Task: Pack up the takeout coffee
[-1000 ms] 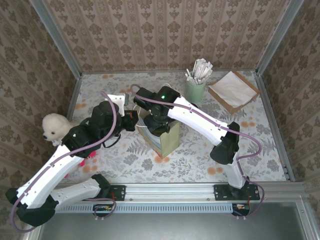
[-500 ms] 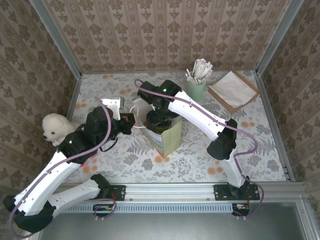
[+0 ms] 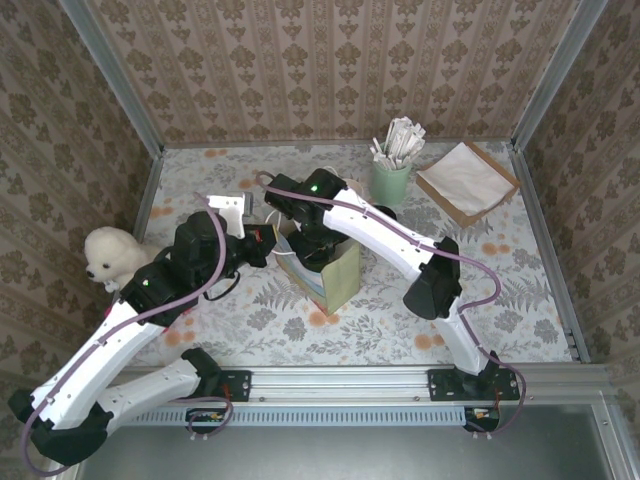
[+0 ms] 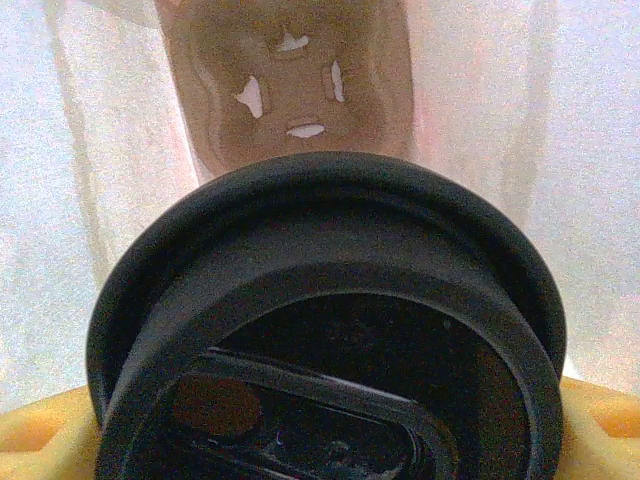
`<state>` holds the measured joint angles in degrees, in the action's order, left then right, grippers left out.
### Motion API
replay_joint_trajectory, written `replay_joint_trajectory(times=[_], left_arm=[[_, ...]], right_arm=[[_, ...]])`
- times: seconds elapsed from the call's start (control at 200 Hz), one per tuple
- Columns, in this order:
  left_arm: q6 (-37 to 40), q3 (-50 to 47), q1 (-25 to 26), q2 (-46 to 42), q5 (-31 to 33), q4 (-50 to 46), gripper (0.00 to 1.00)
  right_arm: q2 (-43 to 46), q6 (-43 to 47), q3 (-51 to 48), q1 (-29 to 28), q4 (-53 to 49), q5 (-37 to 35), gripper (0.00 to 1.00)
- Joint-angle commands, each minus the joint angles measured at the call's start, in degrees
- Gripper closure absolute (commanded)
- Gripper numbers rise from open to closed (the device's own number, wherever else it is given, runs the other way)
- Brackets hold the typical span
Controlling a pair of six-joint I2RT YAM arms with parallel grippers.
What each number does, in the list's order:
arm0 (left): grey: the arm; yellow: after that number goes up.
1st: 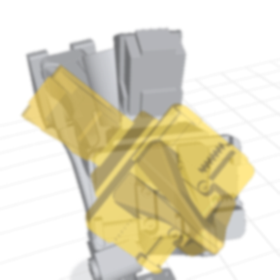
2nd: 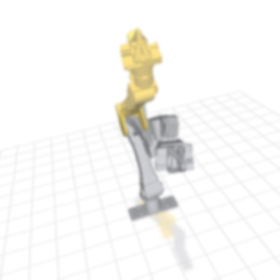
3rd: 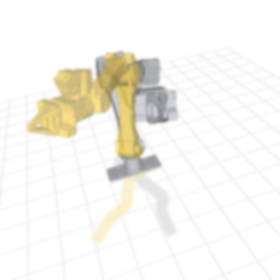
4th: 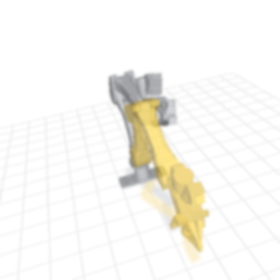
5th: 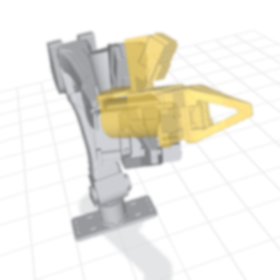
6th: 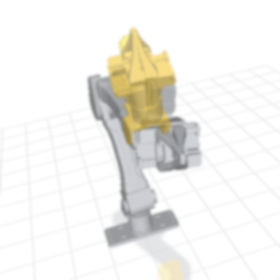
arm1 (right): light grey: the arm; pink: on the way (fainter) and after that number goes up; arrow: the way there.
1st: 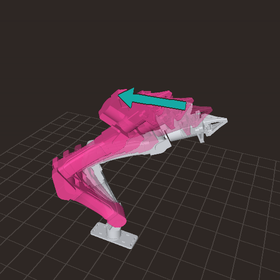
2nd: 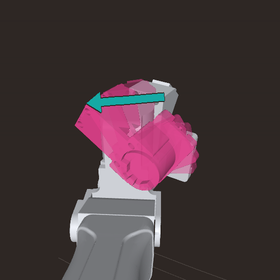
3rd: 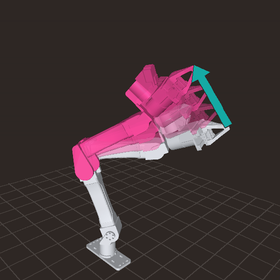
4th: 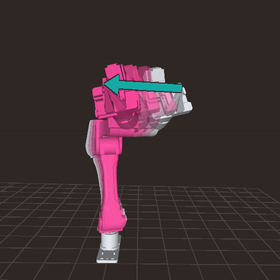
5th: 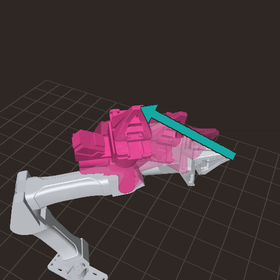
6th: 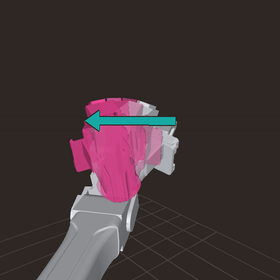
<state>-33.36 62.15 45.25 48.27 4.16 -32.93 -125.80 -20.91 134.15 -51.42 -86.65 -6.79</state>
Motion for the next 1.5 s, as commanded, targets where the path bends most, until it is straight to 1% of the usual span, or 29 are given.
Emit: replay_joint_trajectory(times=[0.0, 0.15, 0.335, 0.375, 0.41, 0.465, 0.52, 0.535, 0.555, 0.58, 0.645, 0.69, 0.755, 0.785, 0.795, 0.845, 0.87, 0.93, 0.985, 1.03, 1.16, 1.31, 1.325, 1.36, 1.415, 1.495], left_arm=[[0.45, -0.63, -0.57, -0.20, -0.74, 1.11, 0.95], [0.33, -0.73, -1.06, -0.17, -0.91, 1.37, 0.95], [0.58, -1.31, -1.70, -0.88, -1.81, 1.55, 0.95], [0.79, -1.58, -1.89, -1.20, -2.05, 1.59, 0.93], [1.56, -1.19, -2.13, -1.44, -2.29, 1.09, 0.87], [3.42, 0.36, -2.63, -1.83, -2.60, -0.64, 0.74], [5.18, 1.45, -3.40, -2.90, -3.68, -0.88, 0.57], [5.72, 1.54, -3.71, -3.37, -4.29, -0.62, 0.49], [6.59, 1.61, -4.13, -3.86, -5.31, -0.26, 0.42], [7.55, 1.57, -4.92, -4.48, -6.36, 0.10, 0.36], [8.60, 1.81, -7.08, -5.53, -6.09, -0.67, 0.28], [8.27, 2.59, -10.02, -5.48, -4.67, -2.50, 0.26], [6.20, 4.18, -15.57, -4.34, -2.70, -6.33, 0.18], [5.63, 5.12, -18.33, -3.45, -3.54, -7.93, 0.18], [5.60, 5.38, -20.22, -2.90, -4.43, -8.36, 0.18], [6.04, 6.65, -25.86, -0.57, -9.34, -9.82, 0.18], [6.63, 7.28, -28.11, 0.74, -13.21, -9.88, 0.18], [10.33, 8.50, -31.99, 4.26, -21.27, -9.60, 0.18], [14.38, 10.40, -33.80, 8.60, -27.72, -10.11, 0.19], [18.66, 12.62, -34.09, 12.76, -31.70, -11.70, 0.22], [27.76, 19.69, -34.00, 23.62, -36.79, -16.81, 0.30], [36.58, 24.89, -33.85, 30.04, -40.63, -18.39, 0.32], [37.37, 25.37, -33.88, 30.64, -42.38, -18.66, 0.32], [38.67, 26.21, -33.65, 31.84, -43.65, -19.07, 0.34], [39.78, 27.03, -33.26, 33.15, -44.28, -19.84, 0.35], [41.56, 27.67, -31.80, 34.70, -41.44, -20.07, 0.37]], right_arm=[[-1.61, 0.56, 1.34, -0.30, -3.49, 0.67, 0.40], [0.08, 0.45, 0.68, -0.35, -3.09, -0.13, 0.40], [-0.15, 1.56, -1.38, 0.40, -3.44, -0.09, 0.39], [-0.09, 1.66, -1.35, 0.40, -3.35, 0.22, 0.40], [-0.06, 1.83, -1.32, 0.39, -3.20, 0.52, 0.39], [0.11, 2.02, -1.26, 0.40, -2.96, 0.85, 0.39], [0.29, 2.20, -1.25, 0.36, -2.82, 1.07, 0.39], [0.36, 2.31, -1.19, 0.37, -2.82, 1.07, 0.39], [0.55, 2.31, -1.25, 0.42, -2.75, 1.07, 0.39], [0.67, 2.30, -1.26, 0.37, -2.69, 0.99, 0.39], [1.40, 2.49, -1.32, 0.41, -2.17, 1.00, 0.40], [1.93, 2.45, -1.34, 0.37, -1.81, 1.03, 0.40], [2.70, 2.60, -1.38, 0.36, -1.28, 1.14, 0.40], [3.08, 2.66, -1.37, 0.40, -1.13, 1.24, 0.40], [3.16, 2.72, -1.42, 0.41, -1.04, 1.31, 0.40], [3.53, 2.97, -1.63, 0.38, -0.75, 1.36, 0.40], [3.77, 3.10, -1.83, 0.36, -0.59, 1.33, 0.40], [4.14, 3.29, -2.26, 0.43, -0.21, 1.33, 0.41], [4.47, 3.35, -2.56, 0.40, 0.24, 1.63, 0.41], [4.57, 3.41, -2.66, 0.41, 0.44, 1.93, 0.41], [4.96, 3.41, -2.70, 0.37, 0.69, 1.81, 0.40], [5.29, 3.25, -3.49, 0.41, 0.86, 1.69, 0.40], [5.30, 3.27, -3.65, 0.36, 0.94, 1.71, 0.40], [5.30, 3.32, -3.76, 0.43, 0.96, 1.75, 0.40], [5.32, 3.33, -3.55, 0.39, 0.74, 1.79, 0.40], [5.47, 3.42, -3.58, 0.37, 0.57, 2.08, 0.40]])
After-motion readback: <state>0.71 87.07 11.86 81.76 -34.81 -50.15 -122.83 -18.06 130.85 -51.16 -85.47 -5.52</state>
